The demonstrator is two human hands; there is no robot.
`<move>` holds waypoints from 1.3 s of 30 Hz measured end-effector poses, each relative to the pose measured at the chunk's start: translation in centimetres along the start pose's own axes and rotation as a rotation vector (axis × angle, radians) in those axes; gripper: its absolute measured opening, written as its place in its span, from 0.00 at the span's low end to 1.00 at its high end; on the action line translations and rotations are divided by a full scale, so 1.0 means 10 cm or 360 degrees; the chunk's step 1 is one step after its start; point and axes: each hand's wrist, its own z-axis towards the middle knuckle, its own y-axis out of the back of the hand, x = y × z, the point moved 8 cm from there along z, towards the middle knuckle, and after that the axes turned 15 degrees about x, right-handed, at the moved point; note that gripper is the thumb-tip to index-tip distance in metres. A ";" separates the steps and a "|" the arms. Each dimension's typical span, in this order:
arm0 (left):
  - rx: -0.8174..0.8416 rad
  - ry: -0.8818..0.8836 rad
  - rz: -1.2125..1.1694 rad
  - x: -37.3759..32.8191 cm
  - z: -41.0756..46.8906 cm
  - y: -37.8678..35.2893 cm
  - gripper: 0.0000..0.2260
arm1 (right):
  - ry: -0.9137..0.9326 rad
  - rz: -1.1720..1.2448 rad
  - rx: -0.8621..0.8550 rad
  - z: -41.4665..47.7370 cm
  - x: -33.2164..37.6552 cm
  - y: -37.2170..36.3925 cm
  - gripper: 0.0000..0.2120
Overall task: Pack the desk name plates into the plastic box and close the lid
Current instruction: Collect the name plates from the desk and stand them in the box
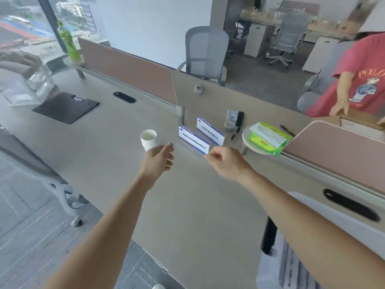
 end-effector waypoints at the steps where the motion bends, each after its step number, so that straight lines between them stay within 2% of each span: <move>1: 0.0023 0.0001 0.0001 0.00 0.11 0.10 0.12 | -0.0023 -0.0062 0.0010 0.06 0.04 -0.02 0.13; 8: -0.0005 0.0040 -0.0045 -0.05 0.77 0.44 0.10 | -0.0141 -0.0228 0.0065 0.35 0.01 0.05 0.11; 12: 0.0006 0.0062 -0.0022 -0.09 1.00 0.32 0.15 | -0.0151 -0.0176 -0.0063 0.53 -0.13 0.26 0.09; 17: -0.0135 0.0135 -0.0113 -0.10 1.23 0.27 0.18 | -0.0179 -0.0084 -0.0123 0.89 -0.43 0.31 0.09; 23: -0.0142 0.0247 -0.0109 0.15 1.77 0.18 0.09 | -0.0284 -0.0004 -0.0105 1.36 -0.74 0.21 0.10; 26: -0.0139 0.0363 -0.0007 0.37 2.05 0.18 0.13 | -0.0286 -0.0002 -0.0171 1.59 -0.79 0.19 0.09; 29: -0.0139 0.0511 -0.0021 0.61 2.36 0.23 0.28 | -0.0366 -0.0001 -0.0221 1.88 -0.87 0.12 0.11; 34: -0.0124 0.0512 -0.0029 0.91 2.94 0.30 0.30 | -0.0614 -0.0048 0.0066 2.43 -1.13 -0.22 0.22; 39: 0.0004 0.0460 0.0053 1.09 3.36 0.23 0.36 | -0.0626 -0.0028 0.0249 2.77 -1.36 -0.53 0.24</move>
